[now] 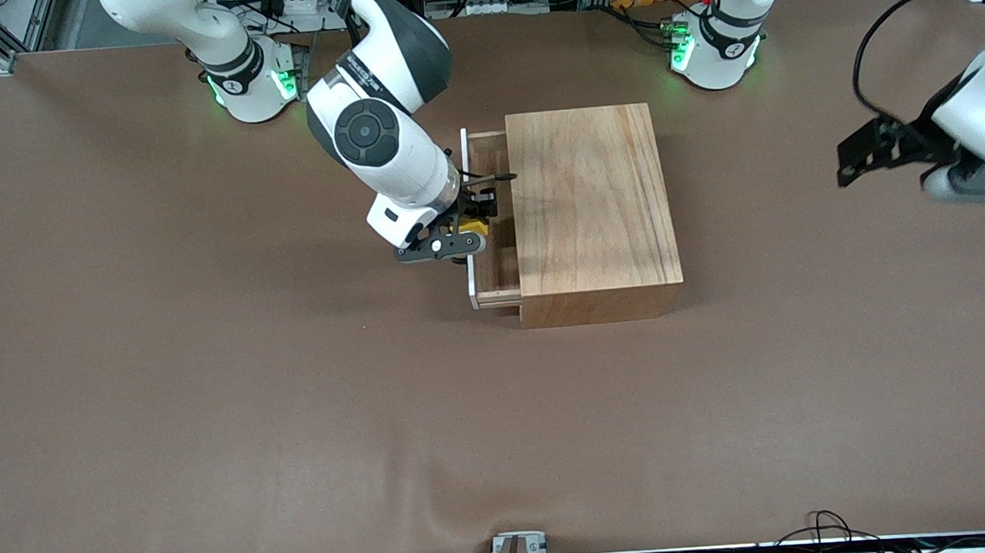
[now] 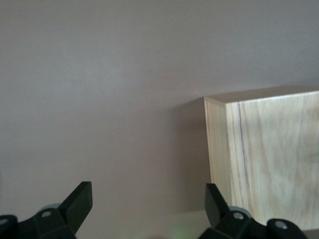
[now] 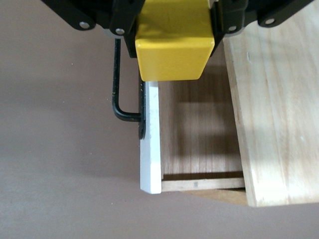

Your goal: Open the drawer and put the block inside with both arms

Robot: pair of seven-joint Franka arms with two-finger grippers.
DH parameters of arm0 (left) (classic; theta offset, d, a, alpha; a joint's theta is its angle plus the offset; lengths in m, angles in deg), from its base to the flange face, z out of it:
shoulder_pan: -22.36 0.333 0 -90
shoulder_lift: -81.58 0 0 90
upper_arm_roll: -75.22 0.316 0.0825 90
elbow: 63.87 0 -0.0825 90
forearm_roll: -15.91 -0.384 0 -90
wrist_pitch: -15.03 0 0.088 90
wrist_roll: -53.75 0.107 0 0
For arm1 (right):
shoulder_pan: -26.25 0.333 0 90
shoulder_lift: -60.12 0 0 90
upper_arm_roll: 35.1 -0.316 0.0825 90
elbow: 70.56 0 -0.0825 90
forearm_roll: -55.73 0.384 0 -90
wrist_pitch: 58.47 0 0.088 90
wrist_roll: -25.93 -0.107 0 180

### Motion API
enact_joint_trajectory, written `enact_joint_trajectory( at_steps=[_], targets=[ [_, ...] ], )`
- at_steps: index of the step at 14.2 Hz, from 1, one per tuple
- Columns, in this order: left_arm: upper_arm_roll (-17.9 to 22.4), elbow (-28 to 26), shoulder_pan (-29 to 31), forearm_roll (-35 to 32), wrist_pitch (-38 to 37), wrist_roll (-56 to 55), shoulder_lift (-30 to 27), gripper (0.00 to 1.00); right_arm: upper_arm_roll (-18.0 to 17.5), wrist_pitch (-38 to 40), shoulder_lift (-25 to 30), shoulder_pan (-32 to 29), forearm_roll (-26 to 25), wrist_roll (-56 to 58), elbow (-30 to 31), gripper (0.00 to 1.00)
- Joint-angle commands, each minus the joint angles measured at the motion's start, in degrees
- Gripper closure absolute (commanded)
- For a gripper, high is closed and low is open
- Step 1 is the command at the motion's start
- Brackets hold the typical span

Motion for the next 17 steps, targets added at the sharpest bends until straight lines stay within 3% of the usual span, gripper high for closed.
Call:
enact_joint_trajectory(
  at_steps=[1,4,8,9,10,11,17],
  targets=[
    [-0.2,-9.2,1.9,1.3,0.7,2.0,-9.5,0.00,0.7,-2.4,-1.5,2.2,-1.0,-3.3,-0.6,1.00],
    [1.5,-12.5,1.9,1.0,1.2,2.1,-11.1,0.00,0.7,-2.5,-1.7,2.6,-1.0,-3.6,-0.5,1.00],
    [2.5,-10.1,1.8,0.5,2.5,2.1,-8.0,0.00,0.7,-2.6,-2.3,3.1,-1.0,-3.8,-0.6,1.00],
    [2.7,-9.0,1.7,0.6,2.5,2.1,-7.2,0.00,0.7,-2.5,-2.3,3.1,-1.1,-3.8,-0.6,0.85],
    [3.1,-8.7,1.4,0.6,2.5,2.1,-7.0,0.00,0.7,-2.5,-2.2,3.1,-1.1,-3.9,-0.6,0.29],
    [3.2,-8.7,1.3,0.6,2.5,2.1,-7.0,0.00,0.8,-2.5,-2.2,3.1,-1.2,-5.1,-0.8,0.00],
    [3.5,-8.7,1.2,1.2,2.6,2.1,-7.0,0.00,1.8,-0.9,0.6,1.1,-1.3,-5.5,-1.2,0.00]
  ],
)
